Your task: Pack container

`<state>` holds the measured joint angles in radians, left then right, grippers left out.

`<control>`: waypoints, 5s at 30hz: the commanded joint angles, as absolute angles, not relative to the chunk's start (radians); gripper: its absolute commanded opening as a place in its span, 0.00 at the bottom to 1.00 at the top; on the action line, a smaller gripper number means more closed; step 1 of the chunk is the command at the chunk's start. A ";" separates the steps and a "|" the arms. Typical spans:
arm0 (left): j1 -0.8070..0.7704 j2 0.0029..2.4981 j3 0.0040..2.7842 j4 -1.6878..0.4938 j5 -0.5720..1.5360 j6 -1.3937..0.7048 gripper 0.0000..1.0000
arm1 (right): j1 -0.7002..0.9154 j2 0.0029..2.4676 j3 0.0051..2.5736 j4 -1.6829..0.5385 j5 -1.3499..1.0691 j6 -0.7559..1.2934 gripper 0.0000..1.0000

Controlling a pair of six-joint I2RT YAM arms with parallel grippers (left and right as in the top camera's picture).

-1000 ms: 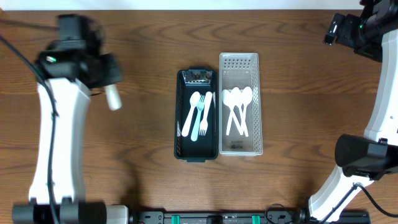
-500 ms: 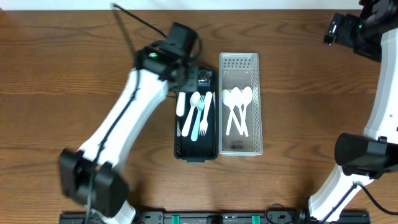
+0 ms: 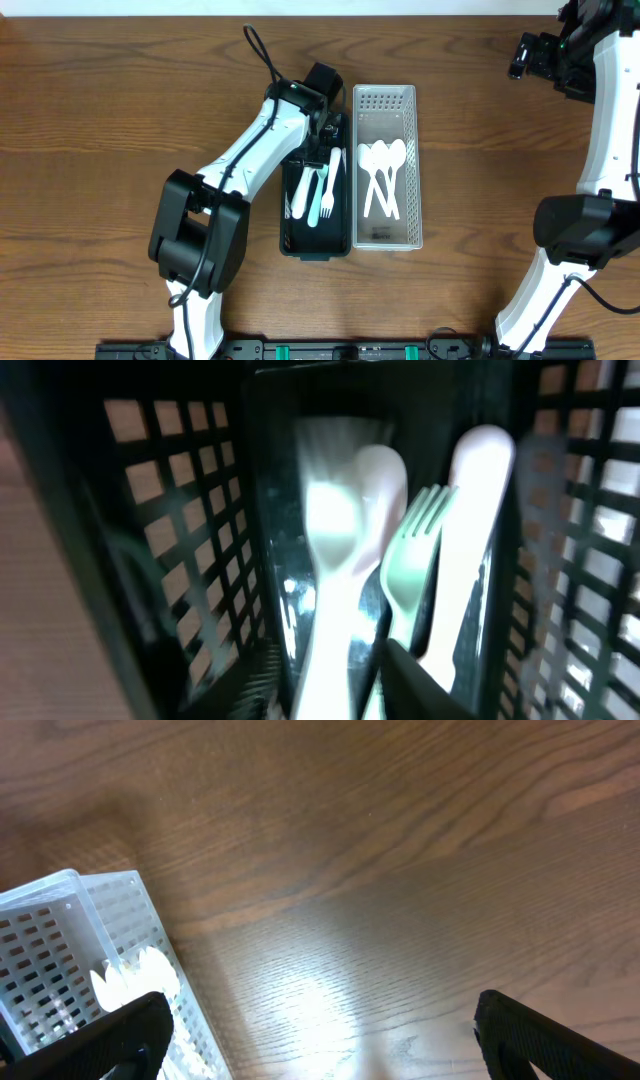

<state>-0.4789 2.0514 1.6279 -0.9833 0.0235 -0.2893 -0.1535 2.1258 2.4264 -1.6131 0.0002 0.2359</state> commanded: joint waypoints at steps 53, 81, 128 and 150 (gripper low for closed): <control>0.059 1.132 0.696 0.012 -0.086 -0.033 0.98 | -0.059 1.559 1.203 -0.383 0.082 -0.084 0.99; -0.030 0.305 0.374 -0.199 -0.086 -0.022 0.98 | -0.006 0.566 0.416 -0.353 0.124 -0.084 0.99; -0.030 0.305 0.374 -0.778 -0.086 -0.022 0.98 | 0.085 0.014 0.005 -0.061 0.023 -0.110 0.99; -0.030 0.305 0.374 -0.778 -0.086 -0.022 0.98 | 0.086 0.007 0.006 -0.072 -0.011 -0.091 0.99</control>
<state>-0.0246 0.3111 0.3706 -0.7784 -0.0849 -0.0254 0.0788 0.0147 0.0071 -0.0677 -0.0017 -0.0982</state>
